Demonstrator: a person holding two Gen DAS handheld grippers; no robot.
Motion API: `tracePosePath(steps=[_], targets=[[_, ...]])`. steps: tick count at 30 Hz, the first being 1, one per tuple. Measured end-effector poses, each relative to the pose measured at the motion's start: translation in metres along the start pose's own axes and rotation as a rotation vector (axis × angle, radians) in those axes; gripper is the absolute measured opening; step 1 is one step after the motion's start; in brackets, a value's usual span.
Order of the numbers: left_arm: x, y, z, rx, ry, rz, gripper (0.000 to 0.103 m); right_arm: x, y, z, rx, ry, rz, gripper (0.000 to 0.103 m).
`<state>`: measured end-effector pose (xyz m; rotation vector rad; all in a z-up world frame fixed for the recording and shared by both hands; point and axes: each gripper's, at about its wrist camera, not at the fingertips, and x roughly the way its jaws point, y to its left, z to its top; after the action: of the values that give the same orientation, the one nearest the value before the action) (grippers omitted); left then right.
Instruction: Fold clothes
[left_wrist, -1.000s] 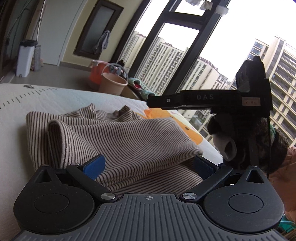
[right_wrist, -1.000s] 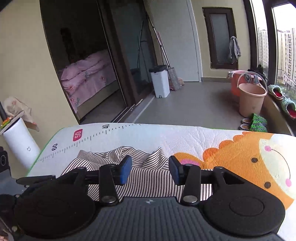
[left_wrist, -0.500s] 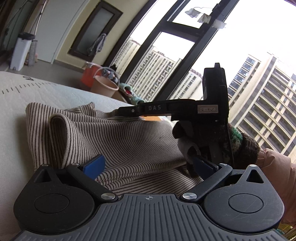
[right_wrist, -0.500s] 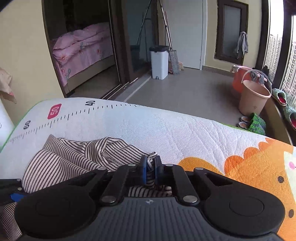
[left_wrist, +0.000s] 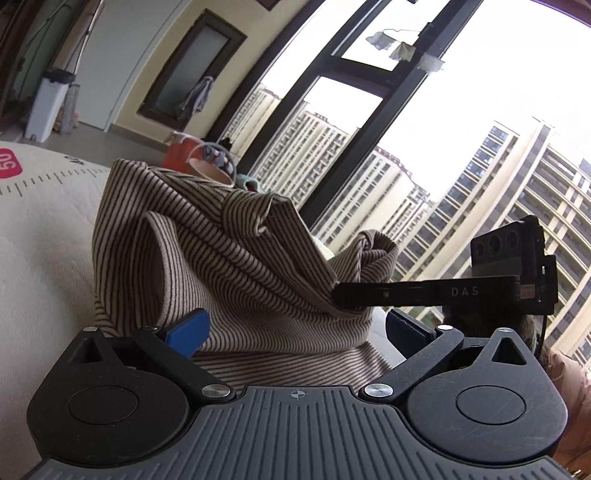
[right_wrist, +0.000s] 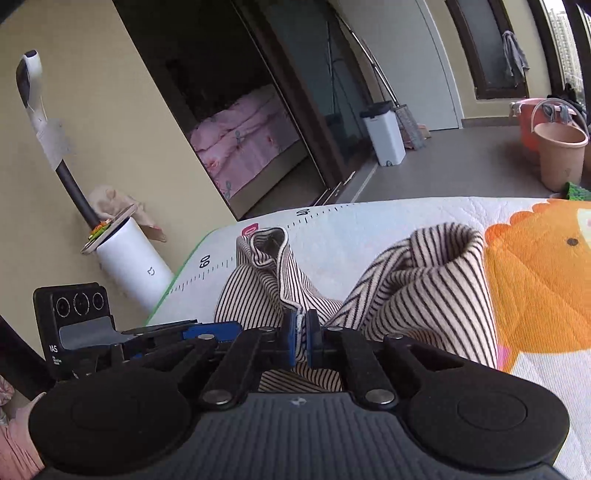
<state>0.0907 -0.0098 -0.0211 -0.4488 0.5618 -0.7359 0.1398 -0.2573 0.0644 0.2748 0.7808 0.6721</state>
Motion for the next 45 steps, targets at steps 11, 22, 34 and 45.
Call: tracePosePath(steps=[11, 22, 34, 45], targets=[[0.002, -0.060, 0.061, 0.163, -0.084, -0.010, 0.103, 0.010, -0.023, -0.054, 0.119, 0.056, 0.037, 0.005], [0.035, -0.009, 0.035, -0.067, 0.118, 0.115, 0.103, -0.011, -0.038, -0.079, 0.171, 0.030, 0.018, 0.006], [0.017, -0.014, -0.013, -0.058, 0.145, 0.059, 0.103, -0.073, -0.088, -0.084, 0.566, -0.060, 0.097, 0.079], [0.016, -0.027, -0.028, 0.025, 0.157, 0.103, 0.103, -0.034, -0.089, -0.075, 0.686, 0.022, 0.081, 0.096]])
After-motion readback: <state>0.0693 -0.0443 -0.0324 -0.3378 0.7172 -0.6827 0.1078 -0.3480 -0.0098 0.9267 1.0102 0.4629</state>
